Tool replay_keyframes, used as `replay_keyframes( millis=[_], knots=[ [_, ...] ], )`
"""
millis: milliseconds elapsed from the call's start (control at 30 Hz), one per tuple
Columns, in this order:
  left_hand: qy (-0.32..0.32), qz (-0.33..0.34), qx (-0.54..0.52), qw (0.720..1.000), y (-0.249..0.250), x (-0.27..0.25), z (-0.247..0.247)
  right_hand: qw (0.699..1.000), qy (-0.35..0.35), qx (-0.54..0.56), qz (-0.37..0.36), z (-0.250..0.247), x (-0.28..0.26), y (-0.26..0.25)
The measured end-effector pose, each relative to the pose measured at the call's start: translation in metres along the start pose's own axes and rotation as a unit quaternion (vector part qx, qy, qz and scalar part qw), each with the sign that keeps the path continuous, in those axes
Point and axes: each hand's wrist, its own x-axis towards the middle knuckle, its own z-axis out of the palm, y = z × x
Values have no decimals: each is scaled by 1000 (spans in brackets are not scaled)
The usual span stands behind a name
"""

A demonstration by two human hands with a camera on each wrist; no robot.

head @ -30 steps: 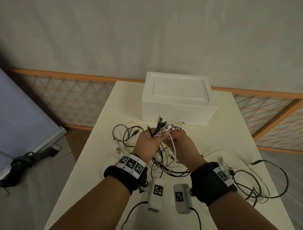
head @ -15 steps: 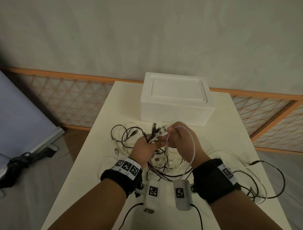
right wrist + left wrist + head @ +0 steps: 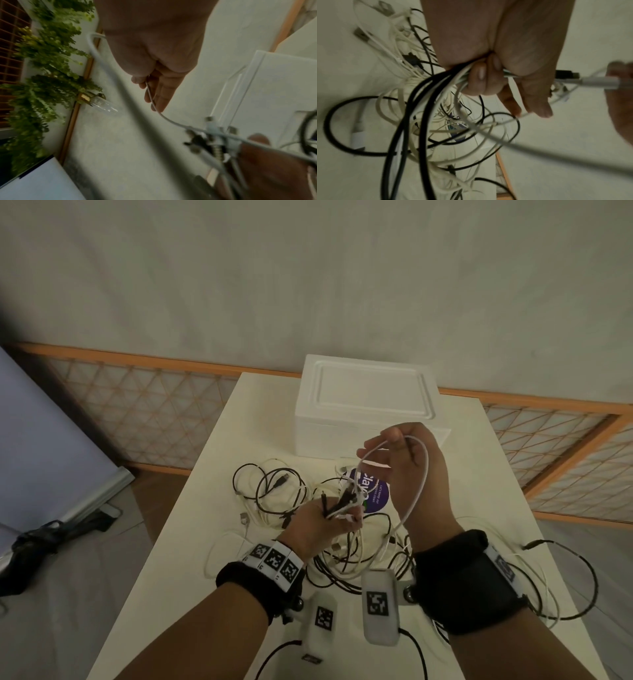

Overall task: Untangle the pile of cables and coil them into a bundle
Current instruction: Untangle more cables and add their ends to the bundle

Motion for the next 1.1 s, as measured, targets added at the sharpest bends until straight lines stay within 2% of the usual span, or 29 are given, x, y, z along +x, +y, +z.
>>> replay_keyframes(
  millis=[67,167,267,367,467,500,600,700,800,833,967,1033,1100],
  knots=[
    [37,-11,15,999,0,2,0,1000,3,6,-27,0,-1,-4],
    [72,-20,-72,995,-1,5,-3,998,15,-30,-56,-4,1,-3],
    [11,7,-140,990,-1,5,-1,997,23,-34,-58,-7,3,3],
    [-42,18,-95,994,2,2,1,998,27,-38,-45,-8,5,7],
    [-28,13,-47,998,-1,2,1,998,4,-52,-20,-13,5,19],
    [-16,13,-54,998,1,2,1,995,-2,-93,-18,-16,6,24],
    [26,19,-124,992,7,3,0,965,-37,-259,20,-29,5,45],
    [85,17,-162,983,12,4,-5,944,-86,-306,94,-36,-6,65],
    [103,31,-209,972,19,3,-4,877,-190,-434,87,-38,-15,79],
    [104,38,-214,970,21,3,-1,872,-198,-441,74,-37,-17,79],
    [85,42,-188,977,17,-4,8,933,-136,-327,68,-31,-11,67],
    [80,41,-186,978,14,-7,11,923,-153,-349,48,-32,-8,64],
    [94,37,-212,972,15,-5,11,882,-200,-426,40,-37,-6,67]
  ],
)
